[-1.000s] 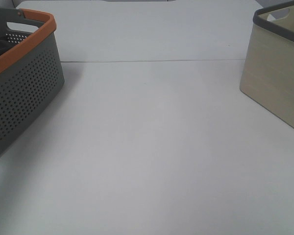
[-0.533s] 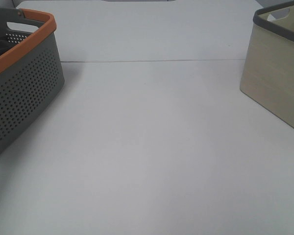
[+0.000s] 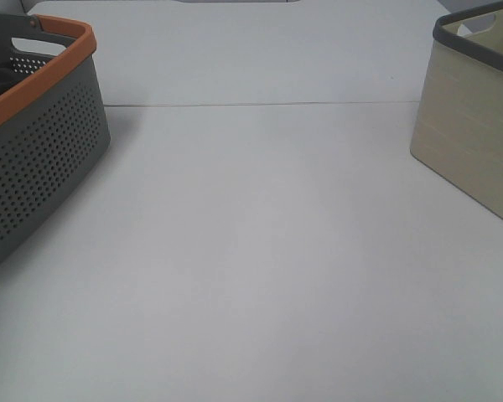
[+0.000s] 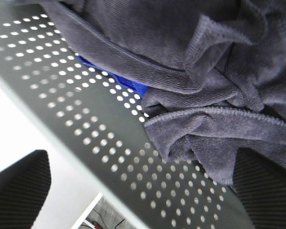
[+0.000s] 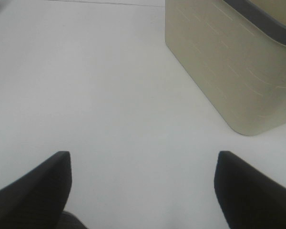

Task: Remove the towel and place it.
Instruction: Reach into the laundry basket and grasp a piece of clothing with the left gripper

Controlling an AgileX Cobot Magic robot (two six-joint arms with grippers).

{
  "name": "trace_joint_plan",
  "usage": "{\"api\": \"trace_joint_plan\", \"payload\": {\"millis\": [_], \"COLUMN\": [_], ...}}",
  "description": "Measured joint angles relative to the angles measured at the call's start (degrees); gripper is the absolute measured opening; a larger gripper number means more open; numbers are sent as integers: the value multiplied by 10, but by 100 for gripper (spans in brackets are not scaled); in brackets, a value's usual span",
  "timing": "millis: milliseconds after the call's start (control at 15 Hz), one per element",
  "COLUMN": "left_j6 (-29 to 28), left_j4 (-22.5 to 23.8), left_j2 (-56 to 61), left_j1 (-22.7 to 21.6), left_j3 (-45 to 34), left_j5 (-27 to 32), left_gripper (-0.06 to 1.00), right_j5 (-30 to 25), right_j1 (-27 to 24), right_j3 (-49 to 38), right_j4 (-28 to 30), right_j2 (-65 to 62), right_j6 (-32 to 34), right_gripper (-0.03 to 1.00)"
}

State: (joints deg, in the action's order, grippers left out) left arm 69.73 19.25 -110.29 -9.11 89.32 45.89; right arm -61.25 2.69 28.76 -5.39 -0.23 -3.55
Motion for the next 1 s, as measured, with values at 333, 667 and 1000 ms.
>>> {"api": "trace_joint_plan", "payload": {"millis": [333,667,1000], "left_j6": [66,79,93], "left_j4": [-52,-105,-145], "left_j2": [-53,-72,-72], "left_j1": [-1,-1,1], "left_j3": [0,0,0], "left_j5": [-56,-62,-46], "left_gripper": [98,97,88], "right_j5": [0,0,0], "right_j1": [0,0,0], "right_j3": [0,0,0], "right_j4": [0,0,0], "right_j2": [0,0,0], "right_j6": [0,0,0], "right_gripper": [73,73,73]}}
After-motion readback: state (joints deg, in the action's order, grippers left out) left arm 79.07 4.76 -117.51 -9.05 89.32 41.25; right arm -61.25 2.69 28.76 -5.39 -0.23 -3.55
